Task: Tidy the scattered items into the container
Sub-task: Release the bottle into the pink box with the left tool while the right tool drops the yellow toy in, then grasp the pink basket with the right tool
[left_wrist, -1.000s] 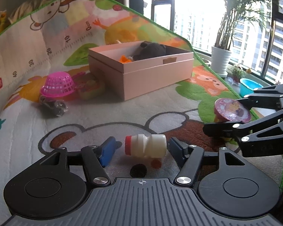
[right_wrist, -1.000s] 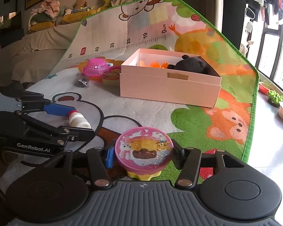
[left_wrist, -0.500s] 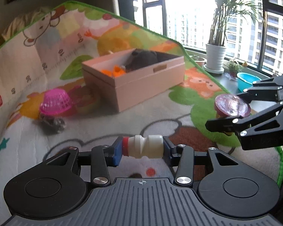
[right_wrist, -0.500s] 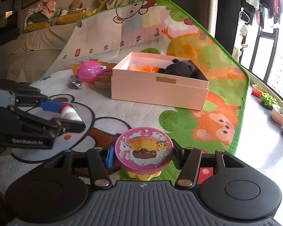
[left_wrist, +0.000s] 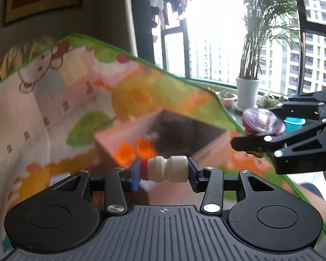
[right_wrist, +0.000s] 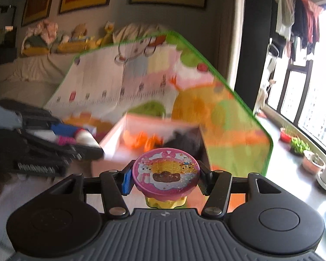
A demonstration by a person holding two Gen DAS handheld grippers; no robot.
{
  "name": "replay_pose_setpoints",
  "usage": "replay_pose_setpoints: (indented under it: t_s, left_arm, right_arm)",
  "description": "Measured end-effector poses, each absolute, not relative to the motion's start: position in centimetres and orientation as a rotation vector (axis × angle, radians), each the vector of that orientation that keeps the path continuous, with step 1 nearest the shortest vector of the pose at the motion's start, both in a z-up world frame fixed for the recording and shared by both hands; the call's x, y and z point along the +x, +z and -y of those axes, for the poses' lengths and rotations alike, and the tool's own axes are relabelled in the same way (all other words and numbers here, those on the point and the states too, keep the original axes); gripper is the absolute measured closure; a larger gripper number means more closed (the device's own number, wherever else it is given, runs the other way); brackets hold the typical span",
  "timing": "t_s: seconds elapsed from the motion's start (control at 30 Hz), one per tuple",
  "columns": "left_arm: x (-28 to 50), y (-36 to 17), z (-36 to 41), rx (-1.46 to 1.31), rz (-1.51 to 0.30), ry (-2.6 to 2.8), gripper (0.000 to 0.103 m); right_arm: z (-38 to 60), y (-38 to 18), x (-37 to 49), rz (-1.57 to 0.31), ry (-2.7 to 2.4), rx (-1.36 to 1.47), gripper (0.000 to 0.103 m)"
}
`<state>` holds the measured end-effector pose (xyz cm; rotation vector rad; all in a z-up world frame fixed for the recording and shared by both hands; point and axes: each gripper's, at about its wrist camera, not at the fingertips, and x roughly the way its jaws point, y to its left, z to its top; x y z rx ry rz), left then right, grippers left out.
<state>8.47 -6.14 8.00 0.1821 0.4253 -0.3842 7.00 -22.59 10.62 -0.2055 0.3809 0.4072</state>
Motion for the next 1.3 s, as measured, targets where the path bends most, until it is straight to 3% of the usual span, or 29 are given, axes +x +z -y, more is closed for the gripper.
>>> replay_pose_setpoints:
  t_s: [0.4,0.5,0.53,0.67,0.73,1.3]
  left_arm:
    - [15.8,5.6,6.7,0.149,-0.499,-0.404,0.053]
    - [15.7,5.2,6.1,0.125,-0.504,-0.422,0.033]
    - [15.5,5.2,5.8,0.112,-0.502,-0.423,0.031]
    - [14.1,5.3,4.0,0.053,-0.487,-0.400,0.021]
    - [12.8,5.2,2.9,0.043,-0.479,-0.364,0.007]
    - [5.0,1.5,-10.9,-0.143,-0.541,0.098,0.002]
  right_arm:
    - [21.3,8.7,17.1,-0.501,0.404,-0.136,0.045]
    - [21.2,8.2,17.1,-0.500,0.401,-0.138,0.030]
    - [21.3,8.2,16.9,-0.494,0.397,-0.139,0.027]
    - [21.4,8.4,16.3,-0.489,0.378,-0.143,0.025]
    - [21.1,8.4,15.8,-0.487,0.374,-0.157,0.024]
    - [8.3,9.1,10.0,-0.459,0.637,-0.370,0.027]
